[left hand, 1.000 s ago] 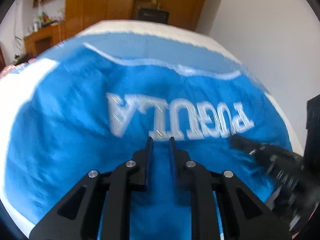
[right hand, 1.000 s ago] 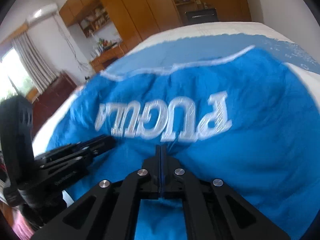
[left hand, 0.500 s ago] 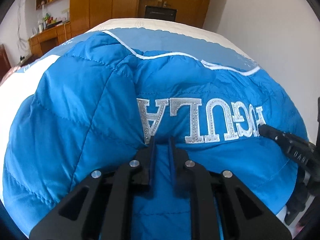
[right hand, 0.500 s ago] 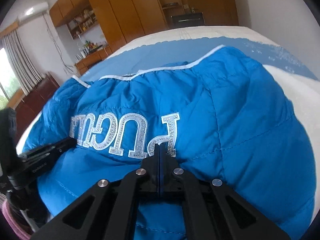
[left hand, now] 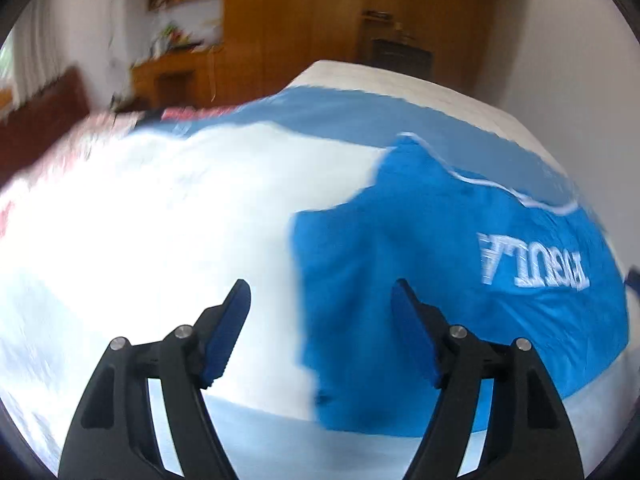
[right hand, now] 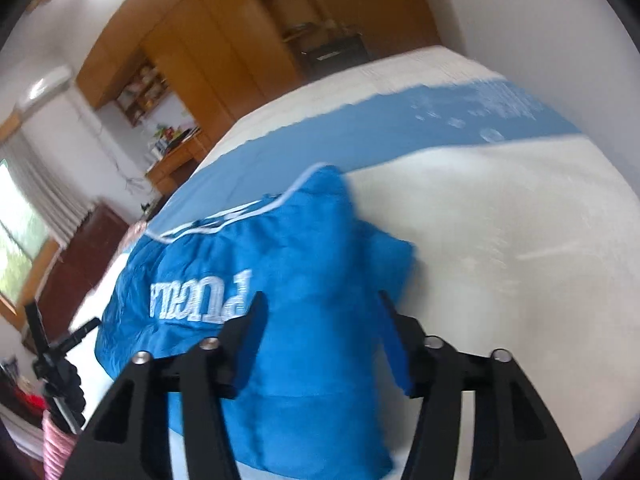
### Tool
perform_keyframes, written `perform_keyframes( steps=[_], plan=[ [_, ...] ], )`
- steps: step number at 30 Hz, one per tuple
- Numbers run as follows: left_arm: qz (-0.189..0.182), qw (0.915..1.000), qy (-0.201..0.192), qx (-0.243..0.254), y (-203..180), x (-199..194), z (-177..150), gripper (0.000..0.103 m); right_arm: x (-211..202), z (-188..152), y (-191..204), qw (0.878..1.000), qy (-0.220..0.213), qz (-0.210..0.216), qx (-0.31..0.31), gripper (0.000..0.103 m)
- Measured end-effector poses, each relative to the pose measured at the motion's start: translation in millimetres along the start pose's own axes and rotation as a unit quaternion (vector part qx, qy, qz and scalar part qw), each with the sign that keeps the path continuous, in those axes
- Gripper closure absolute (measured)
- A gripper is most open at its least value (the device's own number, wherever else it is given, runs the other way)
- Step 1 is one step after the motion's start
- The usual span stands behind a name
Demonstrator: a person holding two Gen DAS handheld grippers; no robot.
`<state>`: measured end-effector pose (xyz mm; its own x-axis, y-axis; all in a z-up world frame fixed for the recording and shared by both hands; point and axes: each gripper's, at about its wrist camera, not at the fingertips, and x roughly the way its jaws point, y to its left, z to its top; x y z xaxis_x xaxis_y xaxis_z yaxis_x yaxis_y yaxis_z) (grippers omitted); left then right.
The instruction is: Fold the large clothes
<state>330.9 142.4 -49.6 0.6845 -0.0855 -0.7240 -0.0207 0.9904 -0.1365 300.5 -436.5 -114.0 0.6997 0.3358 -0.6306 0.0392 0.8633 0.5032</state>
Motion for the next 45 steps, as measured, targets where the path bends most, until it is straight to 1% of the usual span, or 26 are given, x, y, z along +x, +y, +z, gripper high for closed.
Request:
perform_keyframes(
  steps=[2, 3, 5, 8, 10, 12, 15, 17, 19, 20, 21, 25, 28, 29, 30, 31, 32, 33, 34, 35, 36, 37, 38, 40, 41, 45],
  plan=[
    [-0.021, 0.9992, 0.008, -0.033, 20.0, 3.8, 0.6, 0.031, 3.7, 5.1, -18.7, 0.999, 0.018, 0.031, 0.029, 0.044],
    [-0.041, 0.998, 0.009, -0.047, 26.4, 5.3, 1.1, 0.031, 7.1, 5.2, -23.2, 0.998, 0.026, 0.042, 0.037, 0.042],
    [-0.073, 0.9956, 0.012, -0.058, 30.2, 8.3, 0.9, 0.03, 16.5, 5.1, -31.2, 0.995, 0.045, 0.07, 0.055, 0.04],
    [-0.104, 0.9924, 0.01, -0.065, 34.2, 11.0, 0.5, 0.027, 30.1, 3.7, -38.7, 0.992, 0.065, 0.088, 0.067, 0.037],
    [-0.115, 0.9911, 0.018, -0.065, 28.3, 17.7, 0.4, 0.026, 39.8, 2.2, -42.3, 0.989, 0.08, 0.103, 0.072, 0.035],
    [-0.115, 0.9913, 0.026, -0.058, 24.1, 25.0, 0.4, 0.026, 48.1, 2.0, -43.1, 0.986, 0.091, 0.119, 0.076, 0.034],
    [-0.127, 0.9896, 0.032, -0.058, 20.1, 37.3, 2.5, 0.026, 58.3, 2.5, -46.5, 0.984, 0.102, 0.123, 0.083, 0.032],
    [-0.145, 0.9866, 0.038, -0.064, 21.0, 44.5, 3.1, 0.026, 62.9, 3.4, -50.7, 0.982, 0.106, 0.131, 0.088, 0.032],
    [-0.179, 0.9798, 0.045, -0.076, 20.6, 50.3, 2.7, 0.026, 66.0, 5.2, -52.0, 0.98, 0.108, 0.141, 0.09, 0.031],
    [-0.202, 0.9748, 0.051, -0.079, 19.2, 54.6, 2.6, 0.025, 68.1, 5.8, -53.4, 0.979, 0.109, 0.143, 0.091, 0.031],
    [-0.211, 0.9728, 0.057, -0.078, 16.3, 57.7, 2.0, 0.023, 70.1, 6.8, -53.2, 0.979, 0.111, 0.145, 0.091, 0.031],
    [-0.196, 0.9765, 0.079, -0.041, -5.1, 73.4, -0.4, 0.018, 83.6, 12.6, -45.9, 0.978, 0.121, 0.15, 0.082, 0.029],
    [-0.201, 0.9741, 0.097, -0.038, -10.1, 82.9, 0.8, 0.014, 88.8, 14.2, -37.5, 0.98, 0.124, 0.145, 0.064, 0.027],
    [-0.201, 0.9731, 0.104, -0.041, -10.2, 86.2, 1.9, 0.015, 91.1, 14.6, -35.2, 0.98, 0.124, 0.143, 0.06, 0.027],
    [-0.202, 0.9727, 0.106, -0.044, -9.3, 87.0, 1.8, 0.016, 92.4, 14.9, -32.6, 0.98, 0.124, 0.142, 0.058, 0.028],
    [-0.202, 0.9726, 0.105, -0.045, -9.9, 87.1, 1.5, 0.019, 94.3, 15.4, -30.4, 0.981, 0.124, 0.137, 0.054, 0.032],
    [-0.201, 0.9731, 0.103, -0.045, -12.0, 86.1, 0.9, 0.026, 94.6, 15.2, -29.4, 0.982, 0.125, 0.134, 0.053, 0.038],
    [-0.201, 0.9736, 0.099, -0.044, -13.2, 82.6, -0.1, 0.03, 96.6, 14.6, -28.7, 0.981, 0.129, 0.137, 0.053, 0.049],
    [-0.2, 0.9739, 0.097, -0.043, -14.6, 81.2, -0.1, 0.037, 97.6, 14.0, -29.5, 0.979, 0.132, 0.145, 0.057, 0.057],
    [-0.2, 0.9742, 0.094, -0.043, -16.8, 78.0, -0.1, 0.045, 97.3, 13.7, -30.9, 0.978, 0.133, 0.151, 0.063, 0.06],
    [-0.203, 0.9739, 0.091, -0.045, -17.4, 73.4, 0.0, 0.048, 96.8, 12.5, -31.7, 0.977, 0.133, 0.155, 0.067, 0.067],
    [-0.205, 0.9736, 0.089, -0.048, -17.9, 70.8, 0.2, 0.055, 95.1, 12.2, -32.2, 0.976, 0.133, 0.159, 0.07, 0.072],
    [-0.208, 0.973, 0.085, -0.052, -18.0, 66.9, 0.8, 0.061, 92.7, 13.0, -31.0, 0.975, 0.132, 0.162, 0.071, 0.074],
    [-0.213, 0.9721, 0.079, -0.06, -18.9, 59.4, 1.9, 0.068, 87.0, 14.6, -26.2, 0.977, 0.128, 0.159, 0.067, 0.08],
    [-0.215, 0.9717, 0.073, -0.063, -19.5, 54.9, 2.4, 0.072, 83.0, 15.6, -22.8, 0.978, 0.123, 0.158, 0.064, 0.081],
    [-0.207, 0.9759, 0.047, -0.051, -27.8, 32.9, 3.6, 0.079, 63.9, 22.3, -11.5, 0.979, 0.103, 0.167, 0.05, 0.085]
  ],
)
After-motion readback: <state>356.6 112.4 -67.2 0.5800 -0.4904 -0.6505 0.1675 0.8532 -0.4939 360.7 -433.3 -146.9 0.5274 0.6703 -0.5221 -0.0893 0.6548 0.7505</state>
